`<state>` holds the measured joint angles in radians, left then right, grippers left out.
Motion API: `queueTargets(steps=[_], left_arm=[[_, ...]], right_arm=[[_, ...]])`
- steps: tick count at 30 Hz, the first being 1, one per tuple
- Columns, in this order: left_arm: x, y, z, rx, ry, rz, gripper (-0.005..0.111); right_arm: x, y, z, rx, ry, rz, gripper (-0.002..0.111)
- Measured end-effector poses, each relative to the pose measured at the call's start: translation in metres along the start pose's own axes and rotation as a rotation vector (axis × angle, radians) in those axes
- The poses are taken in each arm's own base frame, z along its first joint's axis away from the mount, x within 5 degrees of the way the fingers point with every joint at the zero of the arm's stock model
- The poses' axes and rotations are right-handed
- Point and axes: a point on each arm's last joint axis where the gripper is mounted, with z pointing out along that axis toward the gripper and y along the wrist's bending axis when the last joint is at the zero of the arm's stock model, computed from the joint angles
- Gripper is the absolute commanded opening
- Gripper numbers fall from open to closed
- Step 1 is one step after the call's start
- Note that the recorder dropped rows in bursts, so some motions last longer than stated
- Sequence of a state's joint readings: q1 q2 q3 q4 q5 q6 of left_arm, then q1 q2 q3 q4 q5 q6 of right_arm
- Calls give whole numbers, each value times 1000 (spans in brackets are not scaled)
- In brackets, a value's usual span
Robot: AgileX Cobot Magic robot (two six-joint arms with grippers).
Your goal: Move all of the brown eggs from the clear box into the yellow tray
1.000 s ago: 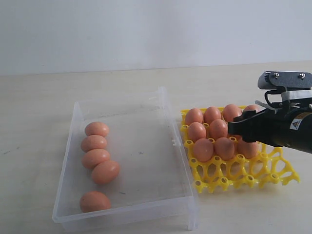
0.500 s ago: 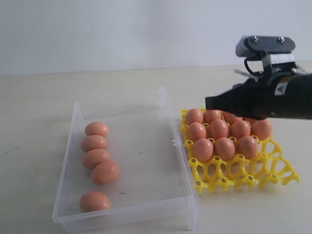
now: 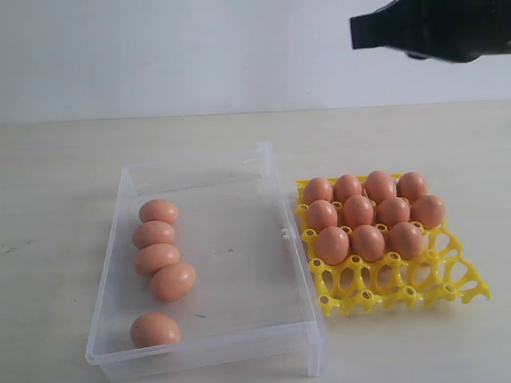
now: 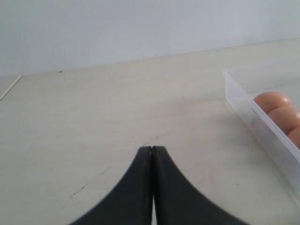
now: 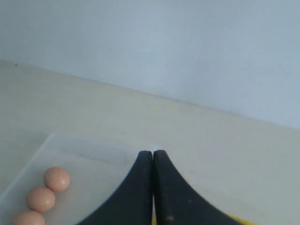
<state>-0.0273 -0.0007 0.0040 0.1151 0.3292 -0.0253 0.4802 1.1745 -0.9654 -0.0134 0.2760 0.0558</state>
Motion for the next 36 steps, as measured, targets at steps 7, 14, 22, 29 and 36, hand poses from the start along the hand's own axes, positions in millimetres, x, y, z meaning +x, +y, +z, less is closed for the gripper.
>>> queueTargets(steps=[7,14,22,29,36], left_arm=[[0,0,0,0,0,0,0],[0,0,0,0,0,0,0],[0,0,0,0,0,0,0],[0,0,0,0,0,0,0],[0,0,0,0,0,0,0]], right_arm=[[16,-2,-50,10,-96,-11,0],[116,-5,-41,6,100,71,10],[84,20,16,-66,292,60,44],[71,89,105,-191,498,-70,44],[68,126,172,-213,620,-114,47]])
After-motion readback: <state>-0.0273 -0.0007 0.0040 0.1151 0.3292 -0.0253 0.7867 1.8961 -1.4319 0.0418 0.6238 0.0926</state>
